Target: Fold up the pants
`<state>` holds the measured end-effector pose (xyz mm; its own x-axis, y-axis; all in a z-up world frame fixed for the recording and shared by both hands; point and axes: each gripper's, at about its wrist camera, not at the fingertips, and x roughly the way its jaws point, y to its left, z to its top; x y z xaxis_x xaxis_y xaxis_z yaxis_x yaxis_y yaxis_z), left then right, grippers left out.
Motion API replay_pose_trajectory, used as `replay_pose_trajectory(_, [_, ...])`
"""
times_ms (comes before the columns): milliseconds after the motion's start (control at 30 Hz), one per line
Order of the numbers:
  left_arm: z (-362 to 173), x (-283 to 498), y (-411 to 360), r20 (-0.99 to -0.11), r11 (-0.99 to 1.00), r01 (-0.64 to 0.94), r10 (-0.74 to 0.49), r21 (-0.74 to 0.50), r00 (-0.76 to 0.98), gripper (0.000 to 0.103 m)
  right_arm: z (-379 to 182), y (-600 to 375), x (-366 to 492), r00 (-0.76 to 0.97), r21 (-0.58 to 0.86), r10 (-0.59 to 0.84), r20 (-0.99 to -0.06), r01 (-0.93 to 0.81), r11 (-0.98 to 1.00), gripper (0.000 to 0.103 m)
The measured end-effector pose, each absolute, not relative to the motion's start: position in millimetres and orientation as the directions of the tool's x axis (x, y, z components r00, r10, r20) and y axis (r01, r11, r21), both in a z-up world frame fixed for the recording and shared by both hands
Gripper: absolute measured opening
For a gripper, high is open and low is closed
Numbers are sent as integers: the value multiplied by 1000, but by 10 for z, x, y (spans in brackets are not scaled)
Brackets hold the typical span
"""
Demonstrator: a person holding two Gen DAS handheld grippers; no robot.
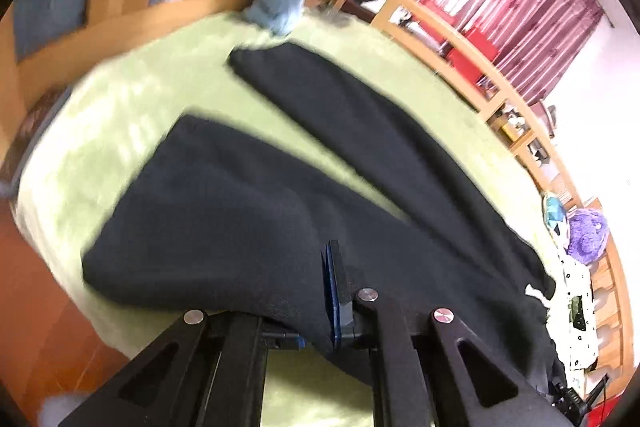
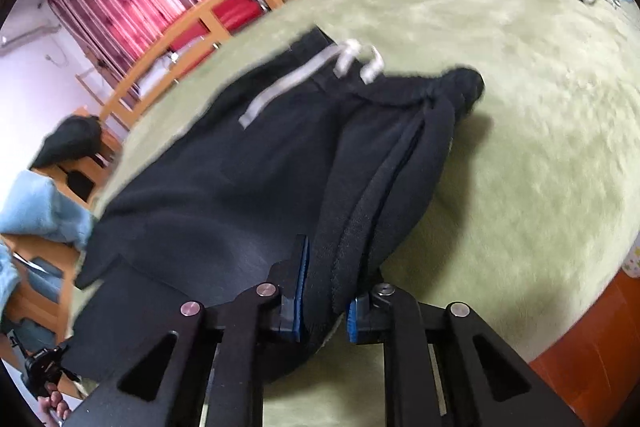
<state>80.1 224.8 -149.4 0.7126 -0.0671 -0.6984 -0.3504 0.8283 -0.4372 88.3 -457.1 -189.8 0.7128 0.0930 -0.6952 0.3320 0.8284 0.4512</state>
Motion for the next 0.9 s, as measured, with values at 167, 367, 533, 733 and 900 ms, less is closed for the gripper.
replay_pose_trajectory(167, [-1026,1125,2185,-659,848,-317,-48,-424,751,9,-1336,-4448,1269,765,455,105,-635,260,852,15])
replay_pose_trajectory(367, [-708,1751,2190,-632,853,-315,-22,-415,775,8,-939,-4421,1954,811,480,116,-573,218,850,14])
replay_pose_trajectory(533, [-641,2358,2142,-632,851,-327,-7,-411,775,8,-854,-4425,2744,819,482,121,-561,205,852,14])
replay_pose_trajectory(733, [-802,3230,2121,-645,854,-354,29,-381,764,8,-1013,-4415,3614,808,445,70,-585,247,861,14])
replay_pose_trajectory(900, [-1157,3763,2019,-668,857,-356,19,-373,744,8,-1332,-4419,4137,787,417,32,-616,291,861,14])
